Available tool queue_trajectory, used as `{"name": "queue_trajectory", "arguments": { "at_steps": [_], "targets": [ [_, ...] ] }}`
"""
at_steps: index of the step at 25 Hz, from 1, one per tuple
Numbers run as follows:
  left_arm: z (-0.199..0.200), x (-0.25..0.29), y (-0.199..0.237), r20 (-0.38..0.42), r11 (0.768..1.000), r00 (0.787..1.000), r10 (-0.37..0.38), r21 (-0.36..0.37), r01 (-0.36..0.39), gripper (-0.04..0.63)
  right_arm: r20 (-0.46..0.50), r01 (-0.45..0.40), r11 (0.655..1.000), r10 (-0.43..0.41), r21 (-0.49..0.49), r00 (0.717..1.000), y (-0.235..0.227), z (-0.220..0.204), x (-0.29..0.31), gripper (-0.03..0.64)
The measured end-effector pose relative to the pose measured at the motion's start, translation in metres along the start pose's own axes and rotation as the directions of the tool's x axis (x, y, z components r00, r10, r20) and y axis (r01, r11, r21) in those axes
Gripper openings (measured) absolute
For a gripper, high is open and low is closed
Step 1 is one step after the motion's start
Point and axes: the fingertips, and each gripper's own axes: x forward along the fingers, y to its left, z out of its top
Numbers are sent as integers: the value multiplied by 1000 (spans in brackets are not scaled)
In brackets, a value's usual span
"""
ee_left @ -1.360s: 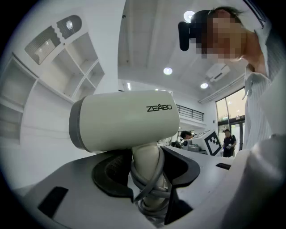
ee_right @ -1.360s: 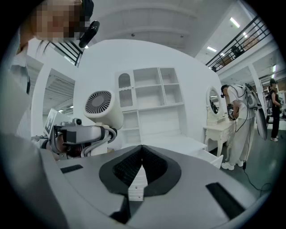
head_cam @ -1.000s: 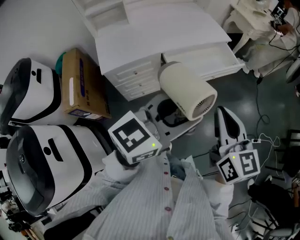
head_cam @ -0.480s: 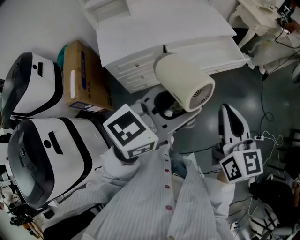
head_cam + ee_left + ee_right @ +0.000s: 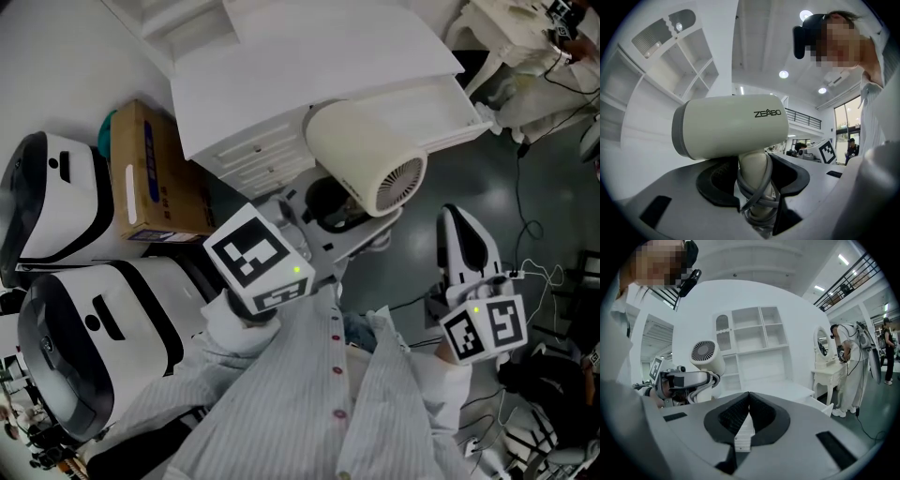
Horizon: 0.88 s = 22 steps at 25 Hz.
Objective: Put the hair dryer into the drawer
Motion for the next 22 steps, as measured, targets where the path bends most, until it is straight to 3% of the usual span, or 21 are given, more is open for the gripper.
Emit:
{"name": "queue_trajectory", "arguments": {
  "at_steps": [11, 22],
  "targets": [
    [23, 86, 94, -25, 999, 999, -39, 20, 40, 202, 13, 11, 1000, -11, -1, 1000, -78, 34, 93, 12],
    [25, 132, 160, -55, 999, 997, -45, 17, 46, 202, 26, 70, 997, -71, 33, 997, -136, 44, 145, 12]
  ]
}}
